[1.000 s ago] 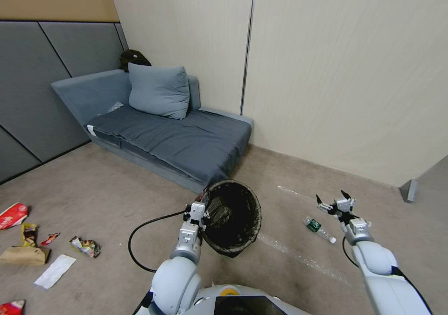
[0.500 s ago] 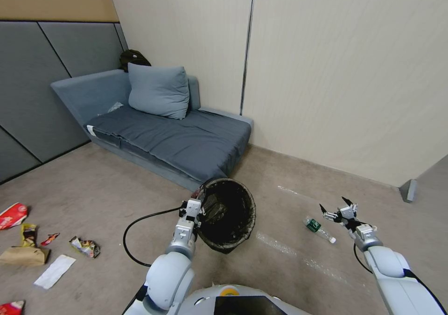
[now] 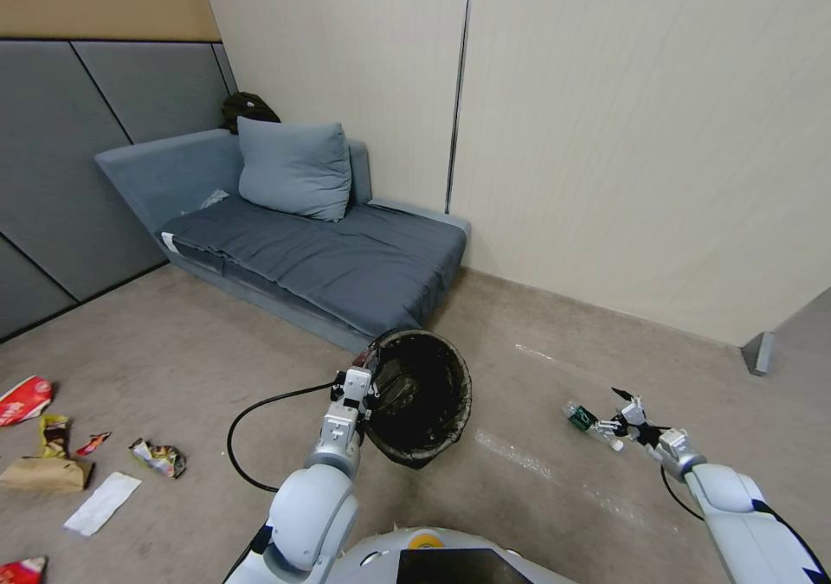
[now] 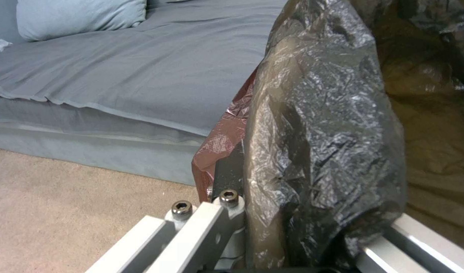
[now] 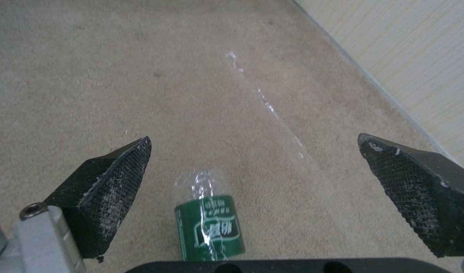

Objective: Pick up the trash bin, then pick up the garbage from the floor and place it into the trash bin.

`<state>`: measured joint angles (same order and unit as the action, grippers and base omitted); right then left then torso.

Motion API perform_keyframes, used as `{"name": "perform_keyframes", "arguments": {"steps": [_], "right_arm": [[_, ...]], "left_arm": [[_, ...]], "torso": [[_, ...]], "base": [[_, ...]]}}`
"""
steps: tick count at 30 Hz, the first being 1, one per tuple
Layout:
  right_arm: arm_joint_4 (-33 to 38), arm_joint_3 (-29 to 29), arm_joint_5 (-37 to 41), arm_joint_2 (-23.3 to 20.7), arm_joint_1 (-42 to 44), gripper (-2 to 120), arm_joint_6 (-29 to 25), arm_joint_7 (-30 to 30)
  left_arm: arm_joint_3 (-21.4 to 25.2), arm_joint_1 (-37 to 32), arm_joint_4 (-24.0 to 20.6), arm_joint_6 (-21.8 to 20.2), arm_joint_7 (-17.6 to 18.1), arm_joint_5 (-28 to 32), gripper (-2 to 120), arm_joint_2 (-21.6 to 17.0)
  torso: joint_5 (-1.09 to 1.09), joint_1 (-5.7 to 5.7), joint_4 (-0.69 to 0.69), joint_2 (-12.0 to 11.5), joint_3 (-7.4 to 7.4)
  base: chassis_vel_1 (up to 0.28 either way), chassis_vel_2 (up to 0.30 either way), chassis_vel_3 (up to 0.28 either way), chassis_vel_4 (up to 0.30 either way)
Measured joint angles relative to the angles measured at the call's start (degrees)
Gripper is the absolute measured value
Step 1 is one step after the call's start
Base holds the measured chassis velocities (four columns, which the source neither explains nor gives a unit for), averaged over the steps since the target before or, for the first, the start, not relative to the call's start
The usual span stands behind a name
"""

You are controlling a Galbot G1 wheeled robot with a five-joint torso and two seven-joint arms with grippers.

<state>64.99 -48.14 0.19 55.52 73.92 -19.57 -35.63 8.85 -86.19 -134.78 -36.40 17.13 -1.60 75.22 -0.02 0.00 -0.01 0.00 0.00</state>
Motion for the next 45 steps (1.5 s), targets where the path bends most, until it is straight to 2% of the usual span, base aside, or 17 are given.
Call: {"name": "perform_keyframes", "arguments": {"steps": [1,3,6,7,8,9,10,11,13,16,21,45], "right_arm": [[0.0,0.0,0.0,0.0,0.0,100,0.0,0.0],[-4.67,0.97,-1.83,0.88,-2.29,100,-1.21,-1.52],[-7.65,1.67,-2.99,1.53,-3.72,100,-1.97,-2.45],[-8.97,1.84,-3.9,1.78,-4.53,100,-2.55,-2.58],[-10.37,1.99,-4.96,2.08,-5.43,100,-2.84,-2.59],[-10.37,1.99,-4.96,2.08,-5.43,100,-2.84,-2.59],[-12.14,2.35,-6.12,2.56,-6.57,100,-3.17,-2.6],[-13.02,2.51,-6.66,2.83,-7.14,100,-3.25,-2.58],[-14.66,2.58,-7.68,3.13,-8.38,100,-3.41,-2.19],[-16.92,2.65,-9.29,3.57,-9.82,100,-3.63,-1.69],[-20.9,2.7,-11.22,3.94,-12.58,100,-3.92,-0.27],[-34.72,2.73,-14.11,4.39,-20.37,99,-7.65,3.0]], "left_arm": [[0.0,0.0,0.0,0.0,0.0,0.0,1,0.0],[-0.03,-0.05,0.0,0.0,0.0,-0.1,1,0.06],[-0.1,-0.11,0.0,0.0,0.0,-0.3,1,0.18],[-0.15,-0.15,0.0,0.0,0.01,-0.43,1,0.28],[-0.26,-0.18,0.0,0.0,0.0,-0.46,1,0.34],[-0.26,-0.18,0.0,0.0,0.0,-0.46,1,0.34],[-0.34,-0.23,0.01,0.0,-0.02,-0.54,1,0.4],[-0.34,-0.28,0.01,0.0,-0.01,-0.71,1,0.4],[-0.35,-0.42,0.03,0.0,-0.01,-0.91,1,0.43],[-0.38,-0.58,0.02,0.01,-0.03,-1.09,1,0.45],[-0.33,-0.62,0.01,0.05,-0.05,-1.34,1,0.41],[-0.59,-2.25,-0.87,0.12,-0.34,-3.65,1,0.52]], "torso": [[0.0,0.0,0.0,0.0,0.0],[0.0,0.0,0.0,0.0,0.0],[0.13,0.0,0.01,0.0,0.0],[-0.05,0.0,0.0,0.0,0.0],[-0.11,0.0,0.01,0.0,0.0],[-0.11,0.0,0.01,0.0,0.0],[0.06,0.0,0.01,0.0,0.0],[0.13,0.0,0.01,0.0,0.0],[-0.05,0.0,0.02,0.0,0.0],[0.04,0.0,0.01,0.0,0.0],[0.02,0.0,0.0,0.0,0.0],[0.02,0.0,0.01,0.0,0.0]], "base": [[0.0,0.0,0.0,0.0],[0.0,0.0,0.0,0.0],[0.0,0.0,0.0,0.0],[0.0,0.0,0.0,0.0],[0.0,0.0,0.0,0.0],[0.0,0.0,0.0,0.0],[0.0,0.0,0.0,0.0],[0.0,0.0,0.0,0.0],[0.0,0.0,0.0,0.0],[0.0,0.0,0.0,0.0],[0.0,0.0,0.0,0.0],[0.0,0.0,0.0,0.0]]}}
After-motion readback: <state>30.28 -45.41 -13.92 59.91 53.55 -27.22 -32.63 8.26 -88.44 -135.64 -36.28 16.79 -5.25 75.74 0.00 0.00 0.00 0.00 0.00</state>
